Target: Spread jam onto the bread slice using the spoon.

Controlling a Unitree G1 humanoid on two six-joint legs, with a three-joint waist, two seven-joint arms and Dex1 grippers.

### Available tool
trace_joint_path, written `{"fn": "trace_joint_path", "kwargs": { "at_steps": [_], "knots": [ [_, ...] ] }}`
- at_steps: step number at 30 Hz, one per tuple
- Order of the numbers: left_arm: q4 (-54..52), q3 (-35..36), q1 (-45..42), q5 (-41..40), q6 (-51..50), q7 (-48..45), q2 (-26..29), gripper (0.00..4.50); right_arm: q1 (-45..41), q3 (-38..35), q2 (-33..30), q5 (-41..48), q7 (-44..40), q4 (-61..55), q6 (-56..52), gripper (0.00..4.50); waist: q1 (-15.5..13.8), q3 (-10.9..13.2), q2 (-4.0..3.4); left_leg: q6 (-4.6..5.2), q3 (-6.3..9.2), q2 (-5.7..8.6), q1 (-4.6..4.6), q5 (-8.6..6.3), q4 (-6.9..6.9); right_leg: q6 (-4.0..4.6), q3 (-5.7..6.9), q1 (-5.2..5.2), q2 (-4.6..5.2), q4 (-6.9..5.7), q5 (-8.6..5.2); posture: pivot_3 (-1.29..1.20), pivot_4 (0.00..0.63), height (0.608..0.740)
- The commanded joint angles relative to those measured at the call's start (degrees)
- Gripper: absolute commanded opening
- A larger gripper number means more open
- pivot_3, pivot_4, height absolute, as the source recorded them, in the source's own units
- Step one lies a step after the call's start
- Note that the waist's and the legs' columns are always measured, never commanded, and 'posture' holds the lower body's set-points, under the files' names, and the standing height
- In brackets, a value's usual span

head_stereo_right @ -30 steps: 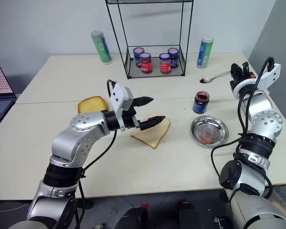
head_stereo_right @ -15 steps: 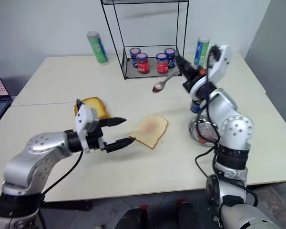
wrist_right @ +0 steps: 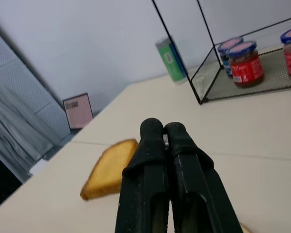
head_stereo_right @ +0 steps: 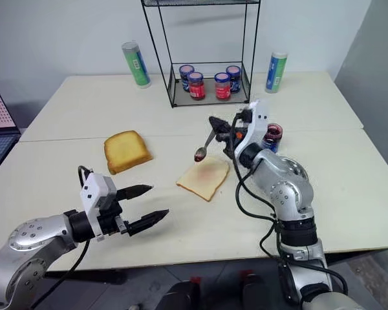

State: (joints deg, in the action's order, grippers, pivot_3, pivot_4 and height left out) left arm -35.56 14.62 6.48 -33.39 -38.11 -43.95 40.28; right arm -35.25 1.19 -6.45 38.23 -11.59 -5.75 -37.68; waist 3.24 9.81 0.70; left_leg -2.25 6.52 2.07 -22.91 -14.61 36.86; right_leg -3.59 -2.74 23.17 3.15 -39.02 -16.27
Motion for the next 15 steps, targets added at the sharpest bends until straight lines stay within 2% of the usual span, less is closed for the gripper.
{"fn": "trace_joint_path", "kwargs": {
  "at_steps": [1, 15],
  "knots": [
    [-2.41, 1.09, 0.68, 0.15, 1.75, 1.63, -0.34, 4.5, -0.3, 0.13, -0.16, -2.23, -2.97, -0.28, 2.73, 0.08, -0.04, 0.0, 0.0, 0.0, 0.0, 0.0, 0.0, 0.0, 0.01, 0.0, 0.01, 0.0, 0.0, 0.0, 0.0, 0.0, 0.15, 0.74],
    [-1.56, -0.94, -1.14, -0.11, 2.45, 3.04, -0.1, 4.5, -0.31, -1.33, 0.49, -5.09, -4.62, 0.53, 2.72, 0.08, -0.05, 0.0, 0.0, 0.0, -0.03, 0.02, 0.0, 0.0, 0.01, 0.0, 0.0, -0.01, 0.0, 0.0, 0.0, 0.0, 0.15, 0.74]
  ]
}}
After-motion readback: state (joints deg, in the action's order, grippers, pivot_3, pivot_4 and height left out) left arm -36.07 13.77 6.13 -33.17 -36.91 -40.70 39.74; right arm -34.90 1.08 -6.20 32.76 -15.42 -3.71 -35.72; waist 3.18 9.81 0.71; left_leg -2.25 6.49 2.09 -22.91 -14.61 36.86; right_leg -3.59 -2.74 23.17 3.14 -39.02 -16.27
